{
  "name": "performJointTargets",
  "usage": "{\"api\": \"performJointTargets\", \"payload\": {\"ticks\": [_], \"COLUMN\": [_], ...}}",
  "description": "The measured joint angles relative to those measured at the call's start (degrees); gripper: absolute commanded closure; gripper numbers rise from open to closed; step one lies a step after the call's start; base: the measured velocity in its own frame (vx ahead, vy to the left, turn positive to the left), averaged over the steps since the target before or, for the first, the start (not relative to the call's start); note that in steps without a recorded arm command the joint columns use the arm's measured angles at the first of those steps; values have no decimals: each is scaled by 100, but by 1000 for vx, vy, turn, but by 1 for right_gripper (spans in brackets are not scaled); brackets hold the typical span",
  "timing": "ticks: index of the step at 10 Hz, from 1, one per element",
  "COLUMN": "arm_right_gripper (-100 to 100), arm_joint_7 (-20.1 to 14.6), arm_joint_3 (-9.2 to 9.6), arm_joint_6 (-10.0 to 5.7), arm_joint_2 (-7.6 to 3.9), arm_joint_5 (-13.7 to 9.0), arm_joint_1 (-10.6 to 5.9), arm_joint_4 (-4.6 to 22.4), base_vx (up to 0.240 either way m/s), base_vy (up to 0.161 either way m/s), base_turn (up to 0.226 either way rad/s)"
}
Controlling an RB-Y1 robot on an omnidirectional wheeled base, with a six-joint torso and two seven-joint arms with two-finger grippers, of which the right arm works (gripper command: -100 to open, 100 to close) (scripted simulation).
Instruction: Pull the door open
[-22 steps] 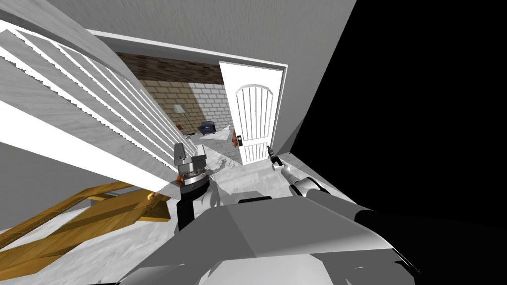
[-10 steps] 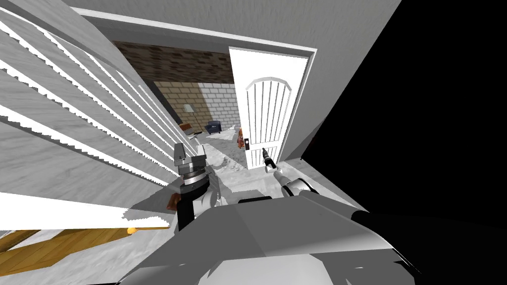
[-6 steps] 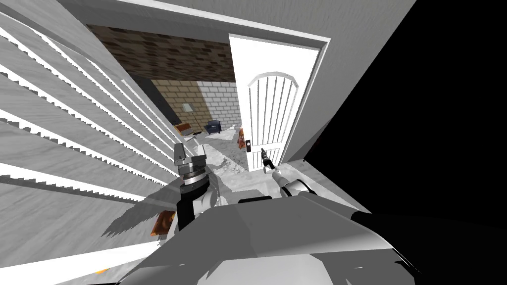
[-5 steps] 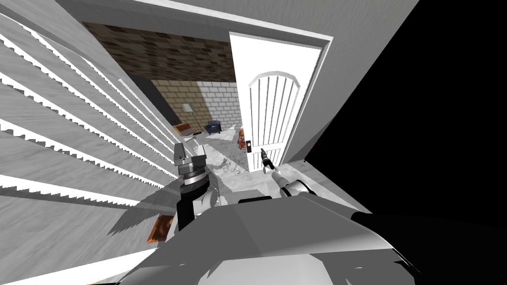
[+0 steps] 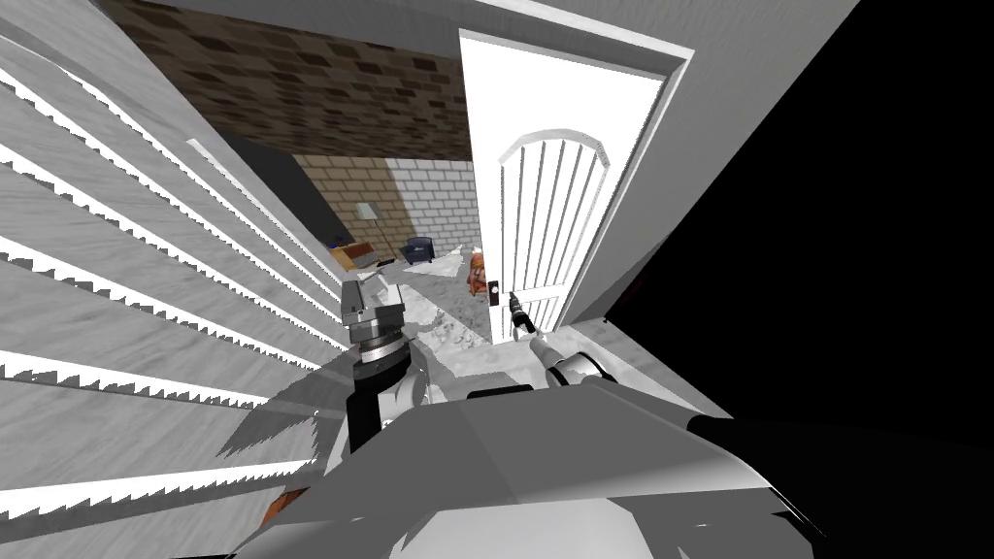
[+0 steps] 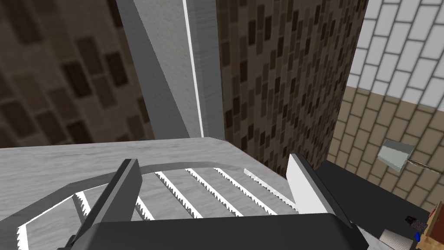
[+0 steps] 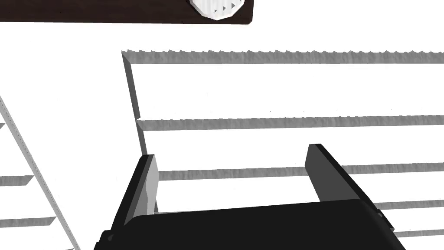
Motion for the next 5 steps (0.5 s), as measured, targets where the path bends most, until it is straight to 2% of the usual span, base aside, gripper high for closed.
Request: {"api": "performJointTargets", "payload": {"ticks": [2,5], "arm_right_gripper": [-100,-100], "arm_joint_7": [4,6], "arm_joint_3": [-5,-10], "arm_joint_6": [17,18], "arm_joint_2": [59,127], "arm_joint_5": [-9,-21], "arm_joint_1": [41,49], "arm_joint_4": [-74,-84], "base_vx": [213,209], "base_vy": [106,153], "base_turn": [0,0]}}
